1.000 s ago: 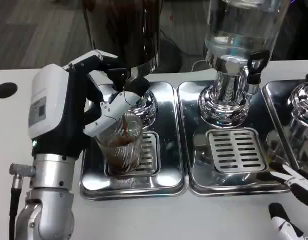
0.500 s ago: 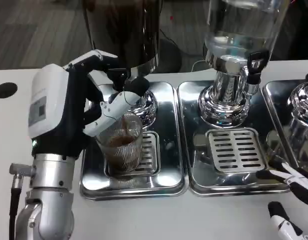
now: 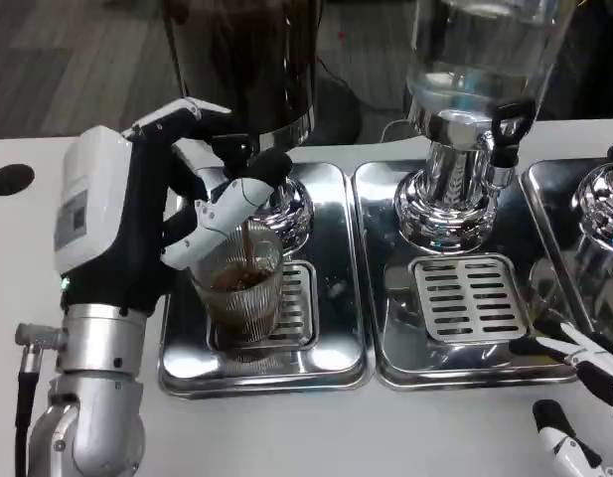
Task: Grasp the cup under the faucet to collect the drink, then remove the cup.
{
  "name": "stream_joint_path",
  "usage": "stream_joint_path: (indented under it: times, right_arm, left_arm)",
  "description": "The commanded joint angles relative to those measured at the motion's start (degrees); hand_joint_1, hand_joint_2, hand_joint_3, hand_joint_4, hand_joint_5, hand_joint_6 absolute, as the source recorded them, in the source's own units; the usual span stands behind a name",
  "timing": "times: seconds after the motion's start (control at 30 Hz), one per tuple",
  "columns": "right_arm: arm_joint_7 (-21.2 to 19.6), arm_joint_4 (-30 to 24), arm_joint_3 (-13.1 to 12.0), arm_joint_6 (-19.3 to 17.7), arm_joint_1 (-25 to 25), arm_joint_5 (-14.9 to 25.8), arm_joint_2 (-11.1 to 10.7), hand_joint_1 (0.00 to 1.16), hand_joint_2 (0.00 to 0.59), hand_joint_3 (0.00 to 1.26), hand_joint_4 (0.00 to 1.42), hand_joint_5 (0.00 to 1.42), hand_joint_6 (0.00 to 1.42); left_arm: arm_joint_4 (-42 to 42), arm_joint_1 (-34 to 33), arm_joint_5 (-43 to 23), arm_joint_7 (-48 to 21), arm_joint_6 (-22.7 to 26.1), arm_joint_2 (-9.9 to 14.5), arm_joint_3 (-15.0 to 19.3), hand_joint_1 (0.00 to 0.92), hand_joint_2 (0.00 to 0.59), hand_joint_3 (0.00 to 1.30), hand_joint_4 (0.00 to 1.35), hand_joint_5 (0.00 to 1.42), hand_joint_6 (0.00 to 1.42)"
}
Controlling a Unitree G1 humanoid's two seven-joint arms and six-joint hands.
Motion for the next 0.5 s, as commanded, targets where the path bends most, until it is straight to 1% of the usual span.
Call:
stream_joint_path:
  times: [0.03,0.1,0.2,0.33,0.4,0.5]
  right_arm:
    - [0.2,-0.8,0.3,0.4,0.3,-0.5,-0.1,0.39,0.444,0.3,0.12,0.11,0.0]
    - [0.2,-0.6,0.3,0.3,0.3,-0.5,-0.2,0.39,0.444,0.3,0.12,0.11,0.0]
    - [0.2,-0.2,0.4,0.2,0.3,-0.5,-0.2,0.39,0.444,0.3,0.12,0.11,0.0]
    - [0.2,-0.1,0.6,0.1,0.2,-0.4,-0.2,0.39,0.444,0.3,0.12,0.11,0.0]
    - [0.3,-0.2,0.9,0.1,0.1,0.2,-0.1,0.39,0.444,0.29,0.12,0.11,0.0]
    - [0.7,-0.1,1.3,0.0,0.0,1.5,0.0,0.39,0.443,0.29,0.13,0.13,0.0]
  left_arm:
    - [0.8,1.0,-1.0,-0.9,-1.8,0.3,0.1,0.0,0.062,0.45,0.4,0.94,0.8]
    - [1.3,1.0,-2.0,-0.8,-2.6,0.1,0.6,0.0,0.061,0.36,0.3,0.9,0.77]
    - [1.8,1.2,-2.6,-0.2,-3.8,0.1,1.3,0.0,0.057,0.3,0.23,0.87,0.74]
    - [1.7,2.2,-2.7,0.5,-4.6,0.0,2.3,0.0,0.047,0.29,0.19,0.64,0.66]
    - [1.2,3.4,-2.2,0.8,-4.9,0.2,3.0,0.0,0.046,0.29,0.18,0.57,0.59]
    - [0.1,5.5,-1.2,1.1,-5.1,1.0,4.3,0.0,0.037,0.29,0.17,0.51,0.53]
